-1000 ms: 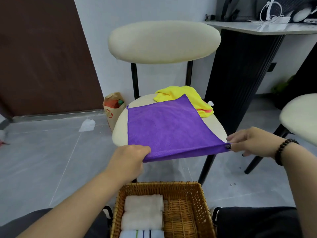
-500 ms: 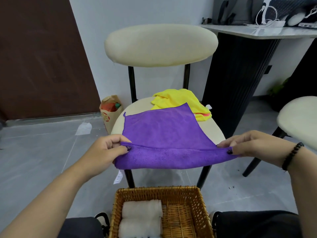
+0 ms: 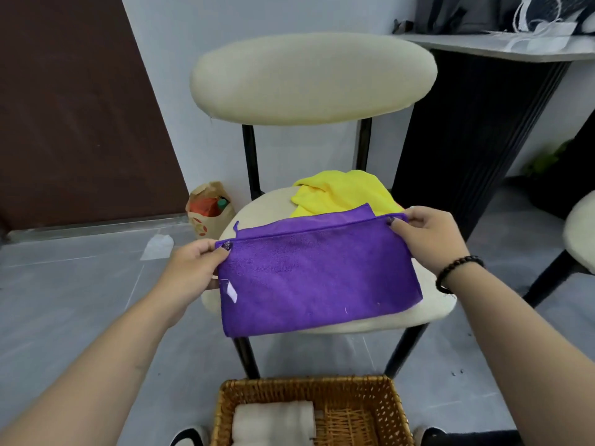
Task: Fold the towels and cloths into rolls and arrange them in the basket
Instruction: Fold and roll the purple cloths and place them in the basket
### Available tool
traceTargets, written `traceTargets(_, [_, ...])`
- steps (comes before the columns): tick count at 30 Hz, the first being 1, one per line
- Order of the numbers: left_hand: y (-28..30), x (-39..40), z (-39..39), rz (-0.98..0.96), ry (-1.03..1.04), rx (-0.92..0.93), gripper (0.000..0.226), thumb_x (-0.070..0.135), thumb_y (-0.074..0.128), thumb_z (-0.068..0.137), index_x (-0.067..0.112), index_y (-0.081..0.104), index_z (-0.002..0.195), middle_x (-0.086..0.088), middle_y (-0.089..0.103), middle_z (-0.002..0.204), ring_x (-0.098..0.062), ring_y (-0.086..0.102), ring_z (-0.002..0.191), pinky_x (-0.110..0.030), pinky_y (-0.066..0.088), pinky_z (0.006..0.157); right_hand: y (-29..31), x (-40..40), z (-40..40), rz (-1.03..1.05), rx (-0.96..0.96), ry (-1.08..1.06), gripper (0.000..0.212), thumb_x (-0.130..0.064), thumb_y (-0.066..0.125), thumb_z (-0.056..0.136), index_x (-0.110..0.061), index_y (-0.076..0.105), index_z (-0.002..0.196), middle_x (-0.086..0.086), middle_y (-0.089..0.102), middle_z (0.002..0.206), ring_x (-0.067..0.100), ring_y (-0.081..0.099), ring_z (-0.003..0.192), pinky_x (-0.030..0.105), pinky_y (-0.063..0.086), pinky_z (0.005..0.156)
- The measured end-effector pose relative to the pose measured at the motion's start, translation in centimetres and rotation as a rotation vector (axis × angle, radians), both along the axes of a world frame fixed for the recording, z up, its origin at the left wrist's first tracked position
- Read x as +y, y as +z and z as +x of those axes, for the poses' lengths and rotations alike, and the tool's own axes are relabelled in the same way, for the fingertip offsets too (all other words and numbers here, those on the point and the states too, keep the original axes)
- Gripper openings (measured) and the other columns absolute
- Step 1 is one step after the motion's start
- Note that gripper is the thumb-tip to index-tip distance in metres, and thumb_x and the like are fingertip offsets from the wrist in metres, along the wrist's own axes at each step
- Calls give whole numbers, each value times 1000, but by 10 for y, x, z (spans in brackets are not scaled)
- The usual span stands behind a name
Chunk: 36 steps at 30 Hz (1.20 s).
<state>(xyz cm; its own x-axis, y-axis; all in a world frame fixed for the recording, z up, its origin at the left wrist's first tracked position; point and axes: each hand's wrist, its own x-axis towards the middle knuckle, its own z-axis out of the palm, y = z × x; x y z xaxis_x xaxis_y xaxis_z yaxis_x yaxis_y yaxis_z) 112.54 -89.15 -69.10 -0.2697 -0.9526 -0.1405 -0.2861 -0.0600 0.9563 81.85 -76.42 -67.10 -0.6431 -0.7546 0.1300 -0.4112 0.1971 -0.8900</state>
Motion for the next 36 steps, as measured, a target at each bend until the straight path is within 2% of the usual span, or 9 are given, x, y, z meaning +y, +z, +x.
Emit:
traceTargets(3, [-13,-25,-14,-32,54,-42,15,21,51,98,17,65,94,-2,68,89,-14,63,78,-30,49,66,-15,-34,-1,11,59,-66,10,-21,63,88,-15,66,81,0,62,71,11,52,65,25,41,66])
traceTargets(6, [-21,-47,-27,-249,170,-170,13,22,52,97,16,63,93,-1,67,90,-18,61,84,-30,42,65,-24,-62,-5,2,90,-150,11,-22,62,88,-13,67,87,2,63,76,15,55,74,28,44,72])
traceTargets(10, [-32,-66,-43,-340,197,-295,14,21,47,98,14,58,92,2,59,81,-16,53,76,-28,32,58,-41,-88,-10,113,109,-145,13,-24,59,91,-14,65,86,5,62,81,20,55,81,26,38,68])
traceTargets(15, [-41,-76,-47,-415,121,-520,14,26,53,96,15,60,90,0,61,81,-10,52,69,-23,32,53,-51,-98,-17,265,183,-149,18,-23,54,93,-8,64,95,6,58,85,24,52,83,27,36,68])
traceTargets(20, [-43,-82,-51,-499,139,-636,17,31,48,98,18,58,93,-1,63,86,-14,54,74,-22,32,51,-42,-110,-17,412,366,-113,21,-21,43,98,-5,54,105,18,61,105,32,55,92,30,37,70])
traceTargets(26, [-36,-90,-58,-479,123,-725,16,27,45,99,16,57,99,-2,61,89,-16,49,75,-28,30,56,-28,-124,-21,496,522,-73,21,-14,42,97,-3,56,108,17,61,104,26,47,79,30,39,67])
traceTargets(28, [-34,-91,-63,-470,106,-744,14,24,46,98,15,57,99,-2,58,86,-14,46,73,-27,30,55,-30,-126,-23,503,535,-56,22,-14,43,97,-2,58,107,16,61,101,25,47,79,30,39,67])
traceTargets(32, [-39,-89,-69,-522,128,-650,13,17,50,96,10,58,104,-4,58,94,-15,44,79,-29,35,67,-37,-127,-30,536,529,-48,23,-17,44,96,-2,59,105,17,63,106,27,51,84,29,39,68])
traceTargets(36, [-41,-90,-74,-548,183,-714,19,24,44,100,13,53,112,-1,54,94,-15,45,78,-30,34,65,-41,-132,-36,520,514,-103,22,-18,43,97,-3,58,106,17,62,105,26,48,79,30,40,67])
